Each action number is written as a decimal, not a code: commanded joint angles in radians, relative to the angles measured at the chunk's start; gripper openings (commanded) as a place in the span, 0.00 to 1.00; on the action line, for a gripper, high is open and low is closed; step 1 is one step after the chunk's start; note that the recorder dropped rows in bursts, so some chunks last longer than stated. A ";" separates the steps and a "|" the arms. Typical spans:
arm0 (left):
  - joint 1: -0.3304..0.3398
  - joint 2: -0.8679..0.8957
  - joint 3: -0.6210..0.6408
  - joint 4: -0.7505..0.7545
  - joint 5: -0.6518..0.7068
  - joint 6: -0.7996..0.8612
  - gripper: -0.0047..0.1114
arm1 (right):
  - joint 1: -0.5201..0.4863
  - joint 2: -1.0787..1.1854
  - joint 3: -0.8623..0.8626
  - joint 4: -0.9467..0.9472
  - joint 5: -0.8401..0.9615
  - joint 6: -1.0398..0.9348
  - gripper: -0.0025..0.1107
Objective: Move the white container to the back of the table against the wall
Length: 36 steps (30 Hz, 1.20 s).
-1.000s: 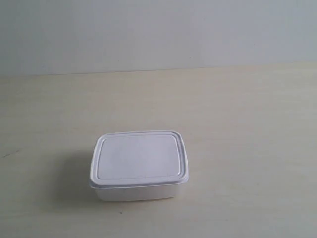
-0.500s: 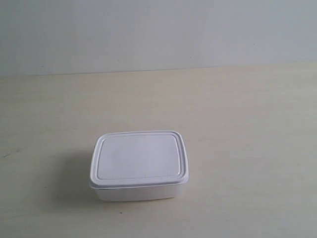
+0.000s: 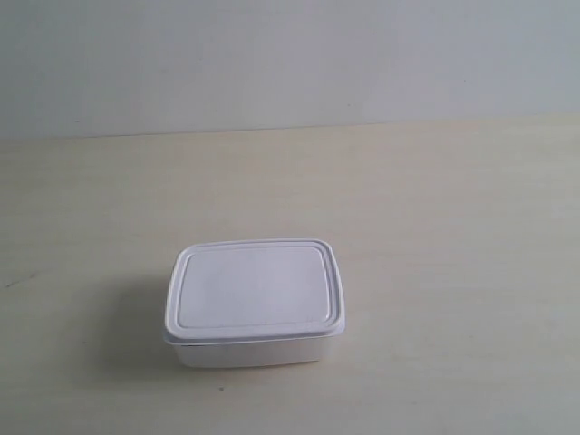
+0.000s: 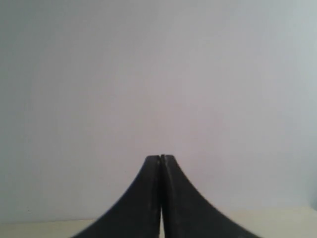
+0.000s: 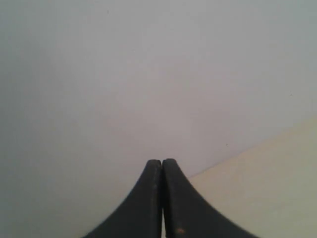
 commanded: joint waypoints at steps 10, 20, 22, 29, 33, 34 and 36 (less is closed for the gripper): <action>0.003 0.535 -0.357 0.092 0.500 -0.126 0.04 | -0.006 0.818 -0.617 -0.519 0.560 0.357 0.02; 0.001 0.668 -0.364 0.026 0.590 -0.136 0.04 | 0.000 0.977 -0.768 -1.066 0.888 0.781 0.02; -0.001 0.674 -0.357 0.009 0.618 -0.136 0.04 | 0.000 0.977 -0.768 -1.031 0.925 0.748 0.02; -0.097 0.677 -0.255 -0.049 0.639 -0.124 0.04 | 0.004 0.977 -0.703 -0.998 0.966 0.730 0.02; -0.197 0.677 -0.180 -0.085 0.553 -0.144 0.04 | 0.070 0.975 -0.611 -0.998 0.906 0.728 0.02; -0.222 0.678 -0.162 -0.094 0.525 -0.163 0.04 | 0.100 0.972 -0.585 -0.998 0.871 0.734 0.02; -0.263 0.680 -0.138 -0.095 0.497 -0.196 0.04 | 0.160 0.972 -0.543 -1.000 0.796 0.754 0.02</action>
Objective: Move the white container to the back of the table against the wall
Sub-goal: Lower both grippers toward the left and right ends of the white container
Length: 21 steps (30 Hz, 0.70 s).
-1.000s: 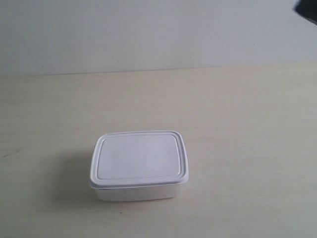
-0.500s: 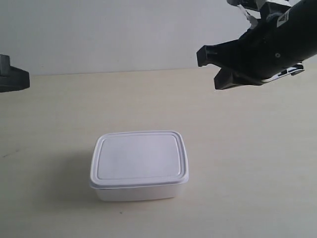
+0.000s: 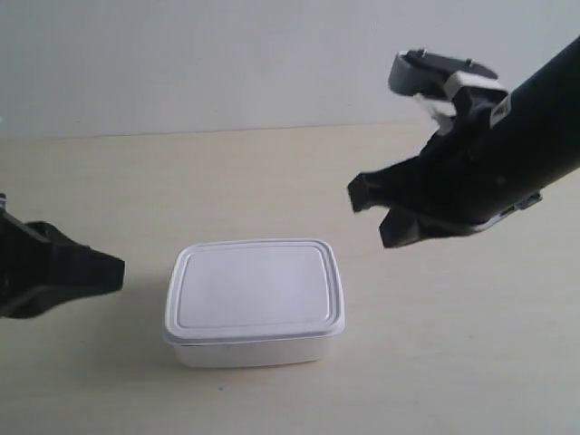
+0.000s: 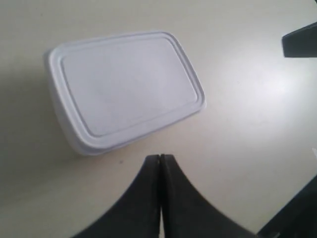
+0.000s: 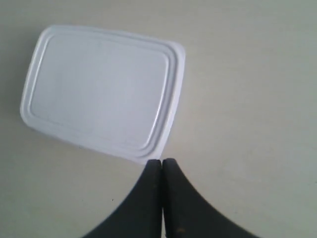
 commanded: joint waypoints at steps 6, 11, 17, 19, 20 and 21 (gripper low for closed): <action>-0.147 0.008 0.119 -0.021 -0.116 -0.126 0.04 | 0.214 -0.010 0.177 -0.013 -0.262 0.152 0.02; -0.151 0.044 0.172 -0.021 -0.137 -0.156 0.04 | 0.280 -0.008 0.238 -0.049 -0.350 0.236 0.02; -0.156 0.171 0.182 -0.021 -0.205 -0.156 0.04 | 0.312 -0.006 0.296 -0.079 -0.405 0.314 0.02; -0.156 0.216 0.182 -0.021 -0.221 -0.149 0.04 | 0.312 -0.004 0.309 -0.082 -0.420 0.314 0.02; -0.156 0.239 0.178 -0.025 -0.235 -0.148 0.04 | 0.312 0.001 0.316 -0.084 -0.431 0.314 0.02; -0.156 0.260 0.176 -0.041 -0.246 -0.140 0.04 | 0.312 0.010 0.316 -0.084 -0.433 0.314 0.02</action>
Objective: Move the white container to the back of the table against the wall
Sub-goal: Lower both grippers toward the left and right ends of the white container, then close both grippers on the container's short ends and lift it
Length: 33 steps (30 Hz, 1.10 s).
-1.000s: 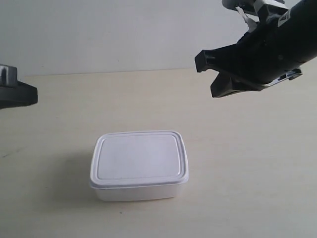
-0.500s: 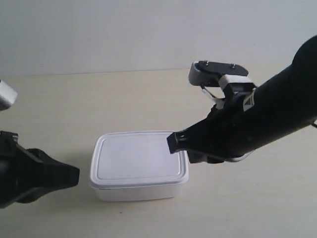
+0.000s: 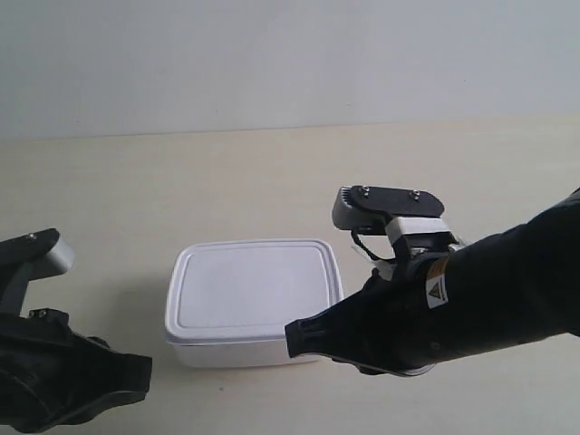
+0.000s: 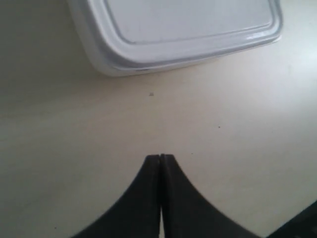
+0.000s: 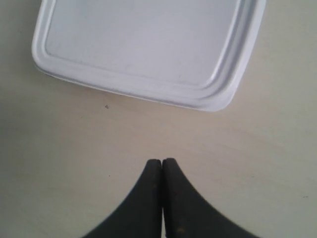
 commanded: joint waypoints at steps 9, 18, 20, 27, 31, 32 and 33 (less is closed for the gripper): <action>-0.006 0.178 -0.064 -0.159 -0.104 0.165 0.04 | 0.004 0.138 0.018 -0.016 -0.139 0.009 0.02; -0.008 0.260 -0.104 -0.165 -0.094 0.186 0.04 | 0.004 0.160 0.018 -0.025 -0.188 0.007 0.02; -0.008 0.281 -0.104 -0.159 -0.094 0.194 0.04 | 0.004 0.169 0.018 -0.025 -0.200 0.007 0.02; -0.008 0.315 -0.104 -0.160 -0.125 0.215 0.04 | 0.004 0.238 0.018 -0.025 -0.228 0.007 0.02; -0.008 0.315 -0.104 -0.160 -0.158 0.215 0.04 | 0.004 0.251 0.018 -0.025 -0.282 0.007 0.02; -0.008 0.315 -0.104 -0.160 -0.171 0.215 0.04 | 0.004 0.251 0.018 -0.025 -0.288 0.007 0.02; -0.008 0.316 -0.104 -0.160 -0.183 0.215 0.04 | 0.004 0.254 0.018 -0.025 -0.298 0.007 0.02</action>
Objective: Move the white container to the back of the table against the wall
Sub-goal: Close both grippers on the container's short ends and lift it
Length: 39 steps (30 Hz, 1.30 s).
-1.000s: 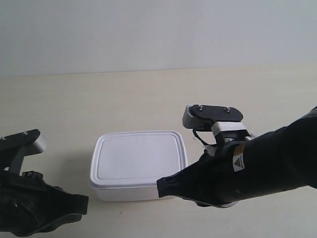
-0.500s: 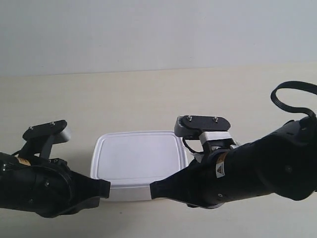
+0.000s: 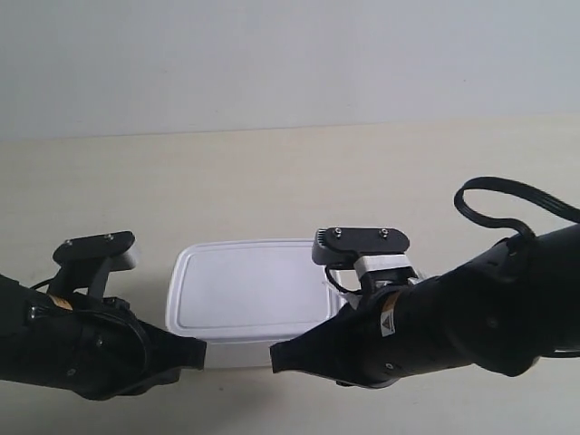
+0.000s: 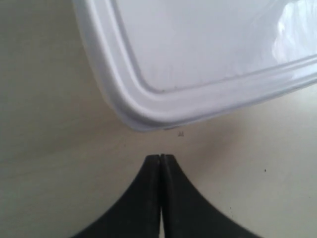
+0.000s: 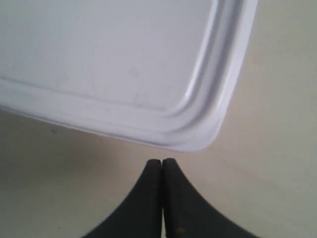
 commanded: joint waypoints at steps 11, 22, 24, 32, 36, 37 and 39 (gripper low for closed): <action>-0.006 0.002 -0.005 -0.002 -0.097 0.011 0.04 | 0.001 0.028 -0.002 -0.007 -0.103 0.000 0.02; -0.006 0.034 -0.051 -0.002 -0.117 0.038 0.04 | -0.080 0.028 -0.002 0.015 -0.131 -0.002 0.02; -0.006 0.048 -0.066 -0.002 -0.068 0.038 0.04 | -0.080 0.028 -0.002 0.016 -0.097 -0.007 0.02; -0.093 -0.006 -0.052 -0.038 -0.089 0.025 0.04 | -0.080 0.028 -0.002 0.016 -0.081 -0.036 0.02; -0.122 0.034 -0.052 -0.065 -0.114 0.025 0.04 | -0.080 0.028 -0.002 0.016 -0.095 -0.038 0.02; -0.123 0.047 -0.052 -0.068 -0.114 0.025 0.04 | -0.080 0.028 -0.002 0.016 -0.100 -0.037 0.02; -0.123 0.063 -0.052 -0.075 -0.130 0.025 0.04 | -0.080 0.028 -0.002 0.016 -0.109 -0.048 0.02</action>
